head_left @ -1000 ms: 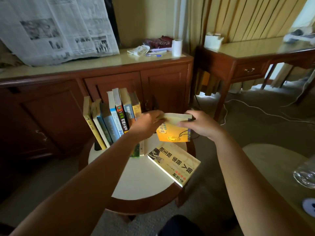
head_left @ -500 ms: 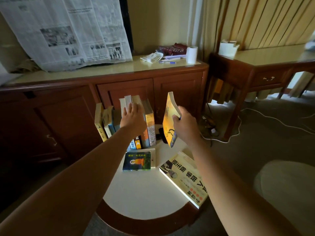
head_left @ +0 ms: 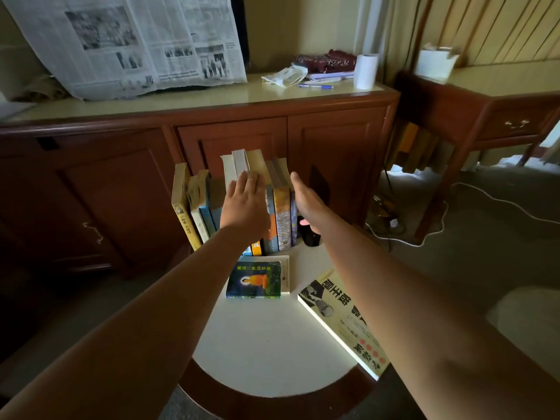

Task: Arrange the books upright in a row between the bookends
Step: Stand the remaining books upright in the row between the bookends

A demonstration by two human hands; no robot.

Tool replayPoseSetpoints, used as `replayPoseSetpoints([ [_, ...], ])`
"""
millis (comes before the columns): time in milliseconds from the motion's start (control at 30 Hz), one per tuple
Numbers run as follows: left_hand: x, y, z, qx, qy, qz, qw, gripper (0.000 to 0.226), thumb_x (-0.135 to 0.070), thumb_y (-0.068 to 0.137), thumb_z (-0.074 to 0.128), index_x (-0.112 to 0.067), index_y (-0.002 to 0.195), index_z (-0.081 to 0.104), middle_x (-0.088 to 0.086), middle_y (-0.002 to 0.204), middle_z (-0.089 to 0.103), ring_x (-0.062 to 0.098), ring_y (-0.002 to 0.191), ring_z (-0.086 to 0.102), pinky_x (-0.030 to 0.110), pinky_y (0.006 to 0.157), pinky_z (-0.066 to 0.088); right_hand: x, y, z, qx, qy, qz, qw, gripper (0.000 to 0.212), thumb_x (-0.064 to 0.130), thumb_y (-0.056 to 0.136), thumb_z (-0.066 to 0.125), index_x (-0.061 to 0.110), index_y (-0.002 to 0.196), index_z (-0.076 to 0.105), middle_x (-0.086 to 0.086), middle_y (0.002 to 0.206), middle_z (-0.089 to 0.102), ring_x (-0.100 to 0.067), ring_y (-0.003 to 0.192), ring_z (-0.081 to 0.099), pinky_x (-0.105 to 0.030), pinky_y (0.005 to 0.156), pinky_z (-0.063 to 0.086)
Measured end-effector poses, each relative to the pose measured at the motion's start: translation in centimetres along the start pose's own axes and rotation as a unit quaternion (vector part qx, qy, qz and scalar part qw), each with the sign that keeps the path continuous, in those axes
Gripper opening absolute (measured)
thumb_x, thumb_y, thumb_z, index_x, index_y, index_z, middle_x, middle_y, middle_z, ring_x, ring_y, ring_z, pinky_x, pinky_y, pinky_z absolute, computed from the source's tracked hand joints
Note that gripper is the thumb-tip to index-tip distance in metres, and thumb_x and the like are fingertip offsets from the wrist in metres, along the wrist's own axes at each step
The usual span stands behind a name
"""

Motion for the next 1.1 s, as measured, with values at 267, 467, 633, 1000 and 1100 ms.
replayPoseSetpoints([
  [267,-0.3,-0.1,0.2,-0.002,0.011,-0.001,1.000,0.081,-0.023,0.098,0.050,-0.005,0.164,0.006,0.015,0.172,0.010,0.031,0.160,0.001,0.045,0.131,0.003,-0.1,0.4,-0.2,0.011,0.002,0.053,0.999,0.096,0.091,0.082,0.017,0.034,0.160,0.026,-0.004,0.165,0.032,-0.034,0.145,0.038,-0.058,0.106,0.041],
  [467,-0.3,-0.3,-0.2,0.029,0.001,0.005,1.000,0.080,-0.027,0.103,0.043,-0.006,0.164,-0.005,0.015,0.173,-0.006,0.030,0.159,-0.014,0.047,0.127,-0.010,0.0,-0.6,-1.3,0.005,0.073,0.034,0.997,0.087,0.082,0.093,0.019,0.029,0.162,0.024,-0.006,0.168,0.025,-0.032,0.149,0.033,-0.059,0.116,0.029],
  [633,-2.5,-3.2,-2.2,-0.093,-0.085,0.027,0.992,0.071,-0.018,0.099,0.044,-0.005,0.163,0.017,0.016,0.171,0.018,0.034,0.160,0.005,0.054,0.130,0.001,-1.2,-4.6,-4.5,-0.007,0.072,-0.010,0.997,0.067,0.065,0.104,0.030,0.022,0.153,0.043,-0.006,0.149,0.054,-0.028,0.134,0.053,-0.049,0.110,0.042],
  [1000,-13.8,-11.0,8.5,0.280,-0.263,-0.056,0.921,0.049,-0.028,0.099,0.056,-0.003,0.139,0.042,0.021,0.137,0.050,0.037,0.127,0.051,0.048,0.104,0.049,-17.2,-17.2,-11.1,-0.085,-0.256,0.171,0.948,0.026,0.038,0.094,0.066,0.017,0.102,0.055,0.001,0.085,0.063,-0.013,0.074,0.066,-0.032,0.071,0.062],
  [1100,-15.1,-11.9,9.9,0.288,-0.216,-0.074,0.930,0.060,-0.035,0.098,0.058,-0.003,0.144,0.036,0.021,0.145,0.045,0.040,0.135,0.044,0.051,0.113,0.039,-19.4,-17.3,-11.3,-0.081,-0.277,0.188,0.939,0.036,0.038,0.085,0.074,0.013,0.108,0.062,0.000,0.089,0.067,-0.013,0.076,0.068,-0.027,0.064,0.058],
])
Point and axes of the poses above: each hand's wrist, its own y-axis towards the middle knuckle, its own z-axis out of the palm, x = y × z, the point moved 4 cm from there along y, towards the middle knuckle
